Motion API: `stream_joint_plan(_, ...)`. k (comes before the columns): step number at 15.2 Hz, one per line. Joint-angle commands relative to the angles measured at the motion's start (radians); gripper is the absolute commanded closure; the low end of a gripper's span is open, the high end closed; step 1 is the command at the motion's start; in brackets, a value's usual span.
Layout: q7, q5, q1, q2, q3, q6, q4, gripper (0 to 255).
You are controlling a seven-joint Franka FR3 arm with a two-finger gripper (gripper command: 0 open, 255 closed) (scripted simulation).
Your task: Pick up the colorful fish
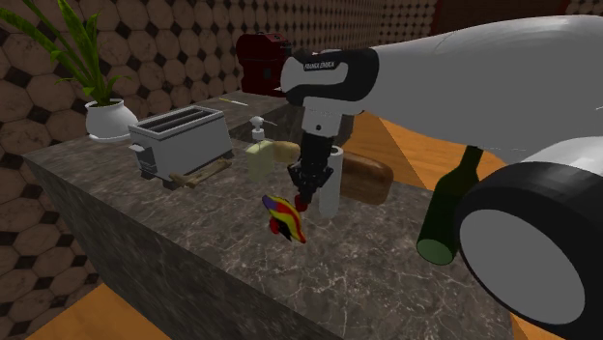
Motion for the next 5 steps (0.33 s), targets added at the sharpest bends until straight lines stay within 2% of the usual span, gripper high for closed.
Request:
stream_joint_plan(1, 0.008, -0.001, -0.003, -0.002, 0.0, -0.026, 0.025, 255)
stream_joint_plan(5, 0.016, -0.001, -0.007, -0.001, 0.0, -0.054, 0.056, 255)
